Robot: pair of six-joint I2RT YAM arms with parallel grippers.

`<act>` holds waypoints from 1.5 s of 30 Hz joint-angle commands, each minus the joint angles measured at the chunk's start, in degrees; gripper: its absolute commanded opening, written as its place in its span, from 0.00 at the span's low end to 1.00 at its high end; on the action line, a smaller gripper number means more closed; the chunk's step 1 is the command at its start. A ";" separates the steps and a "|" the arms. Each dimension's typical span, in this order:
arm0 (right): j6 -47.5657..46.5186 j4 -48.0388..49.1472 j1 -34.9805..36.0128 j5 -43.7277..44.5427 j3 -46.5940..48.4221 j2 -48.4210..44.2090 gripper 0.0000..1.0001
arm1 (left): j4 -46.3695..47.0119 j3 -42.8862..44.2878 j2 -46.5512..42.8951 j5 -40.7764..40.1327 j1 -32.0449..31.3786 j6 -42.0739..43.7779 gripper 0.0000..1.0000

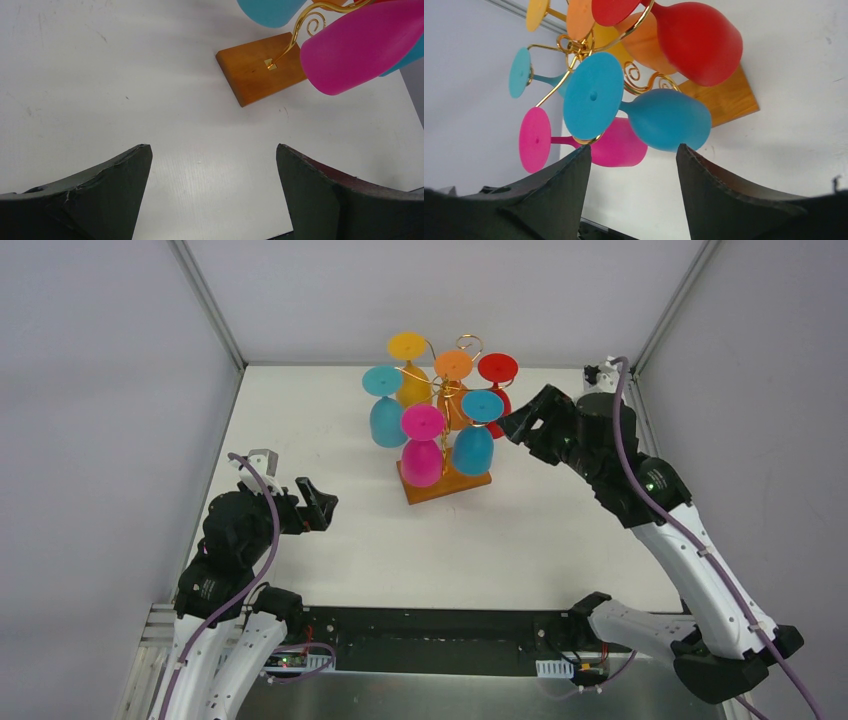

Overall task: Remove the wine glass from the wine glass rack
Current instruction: Pick up the wine glass from the wine rack.

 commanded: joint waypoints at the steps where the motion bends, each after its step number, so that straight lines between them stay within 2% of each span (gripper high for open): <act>1: 6.37 9.48 -0.38 -2.87 -2.49 -1.85 0.65 | 0.82 -0.22 -0.24 0.99 0.75 -0.60 1.00; 8: 12.66 17.79 -0.62 -0.05 -8.21 -3.75 0.64 | 0.82 -0.20 -0.31 0.99 0.75 -0.68 1.00; 12: 15.42 20.64 -0.91 1.20 -9.26 -3.74 0.56 | 0.83 -0.27 -0.38 1.05 0.75 -0.69 1.00; 21: 18.95 21.92 -1.21 2.61 -9.28 -2.63 0.49 | 0.82 -0.26 -0.75 0.81 0.75 -0.68 1.00; 38: 21.64 22.64 -1.28 2.25 -10.84 -0.65 0.43 | 0.82 -0.36 -0.91 0.65 0.75 -0.77 1.00; 45: 22.87 23.90 -1.34 1.09 -11.13 0.06 0.34 | 0.78 -0.34 -0.73 0.63 0.75 -0.68 0.99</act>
